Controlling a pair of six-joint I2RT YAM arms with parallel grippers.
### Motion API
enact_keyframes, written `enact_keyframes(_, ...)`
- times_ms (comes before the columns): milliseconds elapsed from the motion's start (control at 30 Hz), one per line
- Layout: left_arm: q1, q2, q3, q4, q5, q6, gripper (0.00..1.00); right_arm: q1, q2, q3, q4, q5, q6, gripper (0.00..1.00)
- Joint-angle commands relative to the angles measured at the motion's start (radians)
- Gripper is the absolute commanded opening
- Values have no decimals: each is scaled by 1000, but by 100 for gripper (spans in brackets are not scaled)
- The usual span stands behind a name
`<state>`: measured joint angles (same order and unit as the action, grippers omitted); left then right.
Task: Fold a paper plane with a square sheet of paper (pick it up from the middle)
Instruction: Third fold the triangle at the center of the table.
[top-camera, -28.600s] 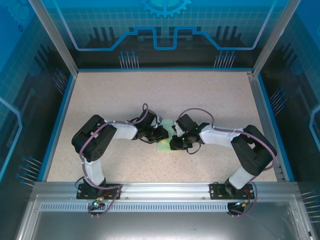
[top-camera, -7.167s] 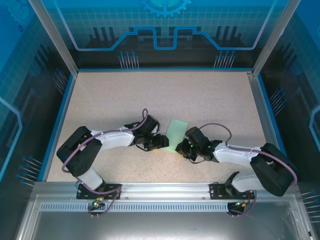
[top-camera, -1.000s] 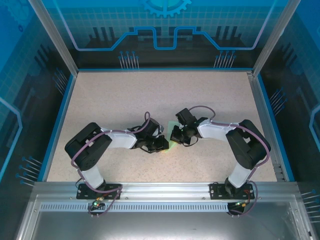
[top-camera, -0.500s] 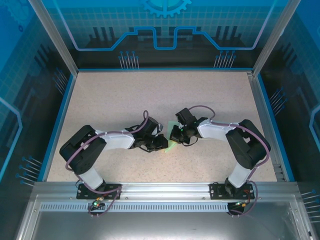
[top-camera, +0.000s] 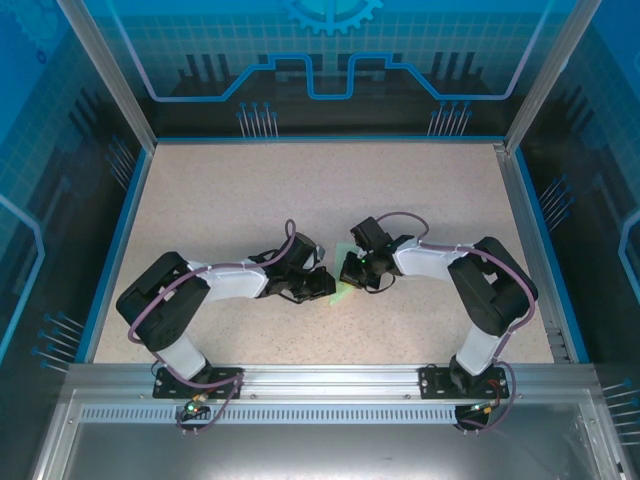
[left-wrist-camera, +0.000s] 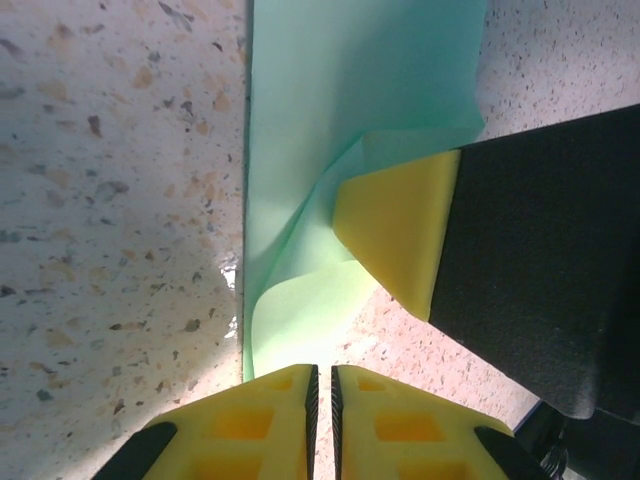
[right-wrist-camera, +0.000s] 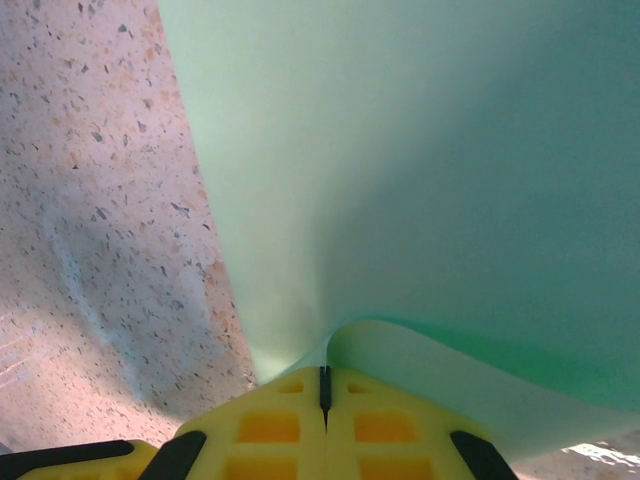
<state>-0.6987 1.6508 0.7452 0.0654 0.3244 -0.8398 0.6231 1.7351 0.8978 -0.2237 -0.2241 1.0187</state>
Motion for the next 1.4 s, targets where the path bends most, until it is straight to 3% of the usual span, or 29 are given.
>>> enact_keyframes(0, -10, -21, -5, 2, -43, -11, 17, 10, 17, 13, -11, 12, -14, 2)
enact_keyframes(400, -10, 18, 11, 33, -1, -2, 16, 12, 24, 18, -12, 17, -10, 2)
enact_keyframes(1267, -11, 109, 43, 7, -11, 12, 16, 10, 4, 12, -12, 10, -2, 2)
enact_keyframes(1367, -12, 112, 39, -14, -22, 16, 15, 10, -3, 12, -10, 5, -3, 5)
